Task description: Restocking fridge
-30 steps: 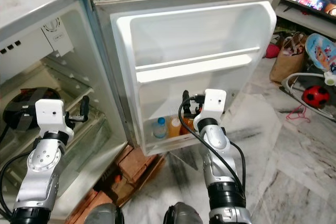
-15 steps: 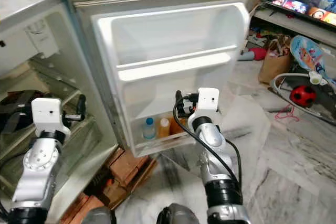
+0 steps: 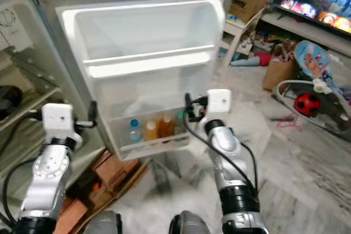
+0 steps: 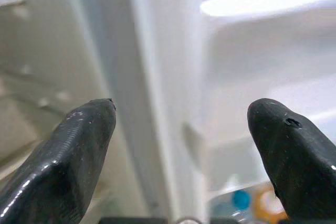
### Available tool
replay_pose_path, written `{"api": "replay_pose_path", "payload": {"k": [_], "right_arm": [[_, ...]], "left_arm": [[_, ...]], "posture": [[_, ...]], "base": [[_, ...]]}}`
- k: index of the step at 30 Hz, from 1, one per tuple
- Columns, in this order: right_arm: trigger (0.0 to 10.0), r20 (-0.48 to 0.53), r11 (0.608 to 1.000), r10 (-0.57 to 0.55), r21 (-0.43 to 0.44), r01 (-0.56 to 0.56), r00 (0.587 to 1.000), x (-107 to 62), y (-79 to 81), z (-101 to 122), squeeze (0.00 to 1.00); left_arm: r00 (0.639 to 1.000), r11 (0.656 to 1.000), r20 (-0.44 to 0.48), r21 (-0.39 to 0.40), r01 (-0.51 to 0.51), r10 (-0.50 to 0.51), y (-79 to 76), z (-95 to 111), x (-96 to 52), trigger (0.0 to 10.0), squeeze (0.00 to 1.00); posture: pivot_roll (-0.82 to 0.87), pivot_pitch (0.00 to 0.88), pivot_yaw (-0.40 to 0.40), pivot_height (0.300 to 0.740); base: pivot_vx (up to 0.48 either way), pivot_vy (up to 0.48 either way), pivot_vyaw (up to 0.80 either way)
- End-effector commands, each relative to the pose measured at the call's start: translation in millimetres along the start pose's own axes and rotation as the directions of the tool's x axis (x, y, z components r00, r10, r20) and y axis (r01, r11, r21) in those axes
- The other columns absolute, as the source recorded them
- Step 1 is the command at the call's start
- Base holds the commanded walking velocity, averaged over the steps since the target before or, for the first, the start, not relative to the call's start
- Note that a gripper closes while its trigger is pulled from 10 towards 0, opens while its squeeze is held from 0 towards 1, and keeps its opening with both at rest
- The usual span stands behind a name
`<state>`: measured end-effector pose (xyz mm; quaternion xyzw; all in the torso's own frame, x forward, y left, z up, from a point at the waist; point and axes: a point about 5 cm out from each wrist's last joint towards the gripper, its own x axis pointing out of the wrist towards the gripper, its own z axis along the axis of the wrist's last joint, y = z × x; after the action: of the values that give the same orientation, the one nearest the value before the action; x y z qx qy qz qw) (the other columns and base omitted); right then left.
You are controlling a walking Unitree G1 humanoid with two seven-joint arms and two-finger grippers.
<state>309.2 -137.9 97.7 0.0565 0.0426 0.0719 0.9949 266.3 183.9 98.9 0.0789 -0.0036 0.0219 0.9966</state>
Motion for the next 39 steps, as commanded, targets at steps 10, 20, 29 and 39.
{"api": "replay_pose_path", "payload": {"k": [10,20,29,39], "right_arm": [[10.0,0.071,0.998,0.059,0.031,-0.062,0.996,4.2,10.4,14,0.00],[10.0,0.098,0.996,0.091,0.010,-0.092,0.991,4.4,13.9,18,0.00],[10.0,0.102,0.995,0.097,0.010,-0.099,0.990,3.4,12.9,18,0.00],[10.0,0.116,0.994,0.106,0.013,-0.109,0.988,4.5,14.2,19,0.00]], "left_arm": [[1.000,0.999,-0.007,0.024,-0.022,0.023,6.5,0,1.4,10.0,0.00],[1.000,0.999,-0.006,0.033,-0.028,0.029,7.6,0,2.8,10.0,0.00],[1.000,0.999,-0.008,0.034,-0.027,0.027,7.3,0,3.3,10.0,0.00],[1.000,0.999,-0.007,0.035,-0.025,0.026,6.4,0,4.2,10.0,0.00]], "posture": [[0.03,0.069,-0.068,0.740],[0.03,0.068,-0.069,0.740],[0.03,0.068,-0.068,0.740],[0.03,0.066,-0.071,0.740]], "base": [[0.000,-0.387,0.00],[0.000,-0.395,0.14],[0.000,-0.401,0.69],[0.000,-0.394,0.67]]}}
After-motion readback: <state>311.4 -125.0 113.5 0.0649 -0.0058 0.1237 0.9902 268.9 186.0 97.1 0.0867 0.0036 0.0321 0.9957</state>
